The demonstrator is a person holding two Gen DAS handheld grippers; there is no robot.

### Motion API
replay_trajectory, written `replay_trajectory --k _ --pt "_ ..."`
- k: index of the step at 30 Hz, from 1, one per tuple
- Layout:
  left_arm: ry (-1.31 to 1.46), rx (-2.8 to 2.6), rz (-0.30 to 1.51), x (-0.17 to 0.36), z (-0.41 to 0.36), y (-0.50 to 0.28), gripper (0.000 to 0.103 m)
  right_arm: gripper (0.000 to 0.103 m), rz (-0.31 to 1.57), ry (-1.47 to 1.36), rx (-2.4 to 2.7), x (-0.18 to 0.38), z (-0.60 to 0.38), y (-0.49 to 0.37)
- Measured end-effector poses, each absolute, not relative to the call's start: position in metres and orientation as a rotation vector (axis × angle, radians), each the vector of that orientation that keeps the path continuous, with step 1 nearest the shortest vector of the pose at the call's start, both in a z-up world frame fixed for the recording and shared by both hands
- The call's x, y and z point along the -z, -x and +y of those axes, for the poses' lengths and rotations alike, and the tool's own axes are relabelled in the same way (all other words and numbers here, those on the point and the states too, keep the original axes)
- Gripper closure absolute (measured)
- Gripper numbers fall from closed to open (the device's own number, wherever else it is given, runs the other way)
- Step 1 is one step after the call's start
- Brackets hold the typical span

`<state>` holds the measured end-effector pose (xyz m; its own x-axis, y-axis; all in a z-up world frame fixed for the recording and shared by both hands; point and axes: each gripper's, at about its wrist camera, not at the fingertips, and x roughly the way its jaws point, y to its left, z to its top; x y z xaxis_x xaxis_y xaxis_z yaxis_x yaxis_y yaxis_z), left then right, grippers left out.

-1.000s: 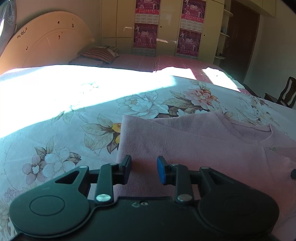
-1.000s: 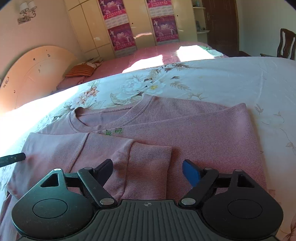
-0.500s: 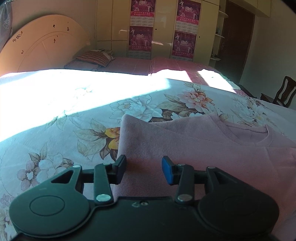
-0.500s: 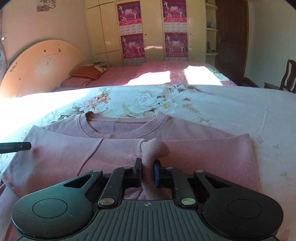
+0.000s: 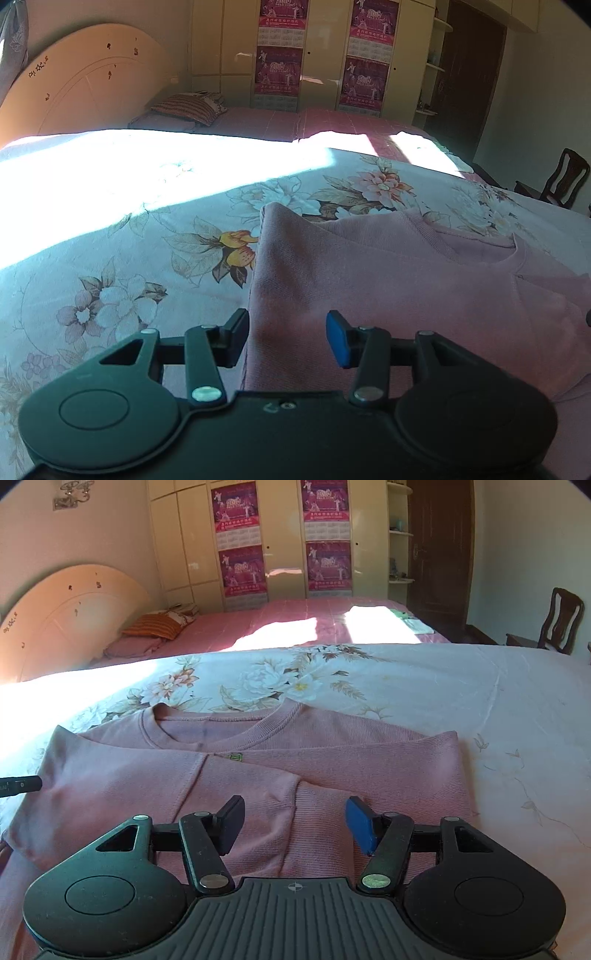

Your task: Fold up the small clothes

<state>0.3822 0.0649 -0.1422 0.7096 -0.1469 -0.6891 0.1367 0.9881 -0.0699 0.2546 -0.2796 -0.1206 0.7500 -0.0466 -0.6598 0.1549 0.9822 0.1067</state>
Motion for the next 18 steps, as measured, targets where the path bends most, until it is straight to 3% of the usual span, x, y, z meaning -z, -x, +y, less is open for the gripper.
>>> replay_trajectory --k 9,18 --pt "-0.064 0.219 0.810 0.165 0.044 -0.341 0.056 0.042 0.863 -0.134 0.074 0.157 -0.264 -0.243" --pt "-0.018 0.235 0.821 0.149 0.041 -0.321 0.056 0.042 0.806 -0.156 0.093 0.141 -0.268 -0.216"
